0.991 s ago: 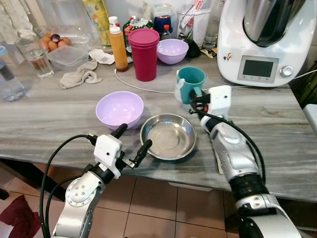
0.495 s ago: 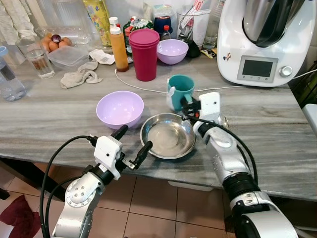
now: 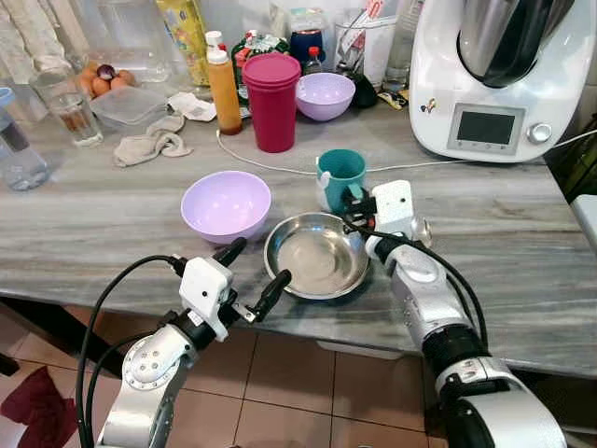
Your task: Setting the table
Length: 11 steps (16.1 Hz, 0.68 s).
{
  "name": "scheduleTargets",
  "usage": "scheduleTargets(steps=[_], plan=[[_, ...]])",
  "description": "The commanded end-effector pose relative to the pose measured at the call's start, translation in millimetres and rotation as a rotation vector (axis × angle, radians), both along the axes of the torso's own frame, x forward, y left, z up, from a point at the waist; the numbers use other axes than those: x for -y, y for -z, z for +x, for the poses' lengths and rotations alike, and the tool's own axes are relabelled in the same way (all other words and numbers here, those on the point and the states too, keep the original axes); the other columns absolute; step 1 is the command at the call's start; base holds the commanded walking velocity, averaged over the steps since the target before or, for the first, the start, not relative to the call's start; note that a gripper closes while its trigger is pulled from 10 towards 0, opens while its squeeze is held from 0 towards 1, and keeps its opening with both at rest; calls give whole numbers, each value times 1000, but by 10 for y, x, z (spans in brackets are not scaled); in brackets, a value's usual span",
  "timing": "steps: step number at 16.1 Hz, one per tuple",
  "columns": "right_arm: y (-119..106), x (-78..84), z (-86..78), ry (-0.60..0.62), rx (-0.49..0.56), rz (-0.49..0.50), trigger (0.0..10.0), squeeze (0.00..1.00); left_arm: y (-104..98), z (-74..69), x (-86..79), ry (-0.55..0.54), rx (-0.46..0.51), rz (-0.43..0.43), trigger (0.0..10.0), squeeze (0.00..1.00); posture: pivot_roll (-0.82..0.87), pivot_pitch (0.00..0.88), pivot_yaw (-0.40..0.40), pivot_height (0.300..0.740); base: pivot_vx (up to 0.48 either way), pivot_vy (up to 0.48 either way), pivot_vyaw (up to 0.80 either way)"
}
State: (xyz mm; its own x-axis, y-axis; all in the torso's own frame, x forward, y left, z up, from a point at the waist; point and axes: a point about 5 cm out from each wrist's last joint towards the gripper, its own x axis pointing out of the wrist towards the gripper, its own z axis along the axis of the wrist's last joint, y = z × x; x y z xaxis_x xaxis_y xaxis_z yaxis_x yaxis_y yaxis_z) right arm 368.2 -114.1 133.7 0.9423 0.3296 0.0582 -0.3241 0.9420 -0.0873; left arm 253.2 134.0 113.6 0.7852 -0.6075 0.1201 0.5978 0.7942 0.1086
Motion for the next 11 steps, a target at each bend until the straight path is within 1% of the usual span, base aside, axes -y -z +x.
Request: scheduleTargets(steps=[1, 4, 9, 11], plan=[[-79, -6, 41, -1, 28, -13, 10000, 0, 22, -12, -1, 7, -10, 8, 10000, 0, -139, 98, 40, 740, 0, 0, 0], [-93, -4, 69, -1, 31, -22, 10000, 0, 22, -27, 8, 20, -11, 5, 10000, 0, -137, 96, 37, 740, 0, 0, 0], [-89, -116, 66, -35, 40, -21, 10000, 0, 33, -49, 39, 39, -20, -1, 10000, 0, -135, 93, 28, 740, 0, 0, 0], [-60, -115, 60, -40, 33, -24, 10000, 0, 36, -53, 48, 39, -20, -1, 10000, 0, -135, 91, 21, 740, 0, 0, 0]])
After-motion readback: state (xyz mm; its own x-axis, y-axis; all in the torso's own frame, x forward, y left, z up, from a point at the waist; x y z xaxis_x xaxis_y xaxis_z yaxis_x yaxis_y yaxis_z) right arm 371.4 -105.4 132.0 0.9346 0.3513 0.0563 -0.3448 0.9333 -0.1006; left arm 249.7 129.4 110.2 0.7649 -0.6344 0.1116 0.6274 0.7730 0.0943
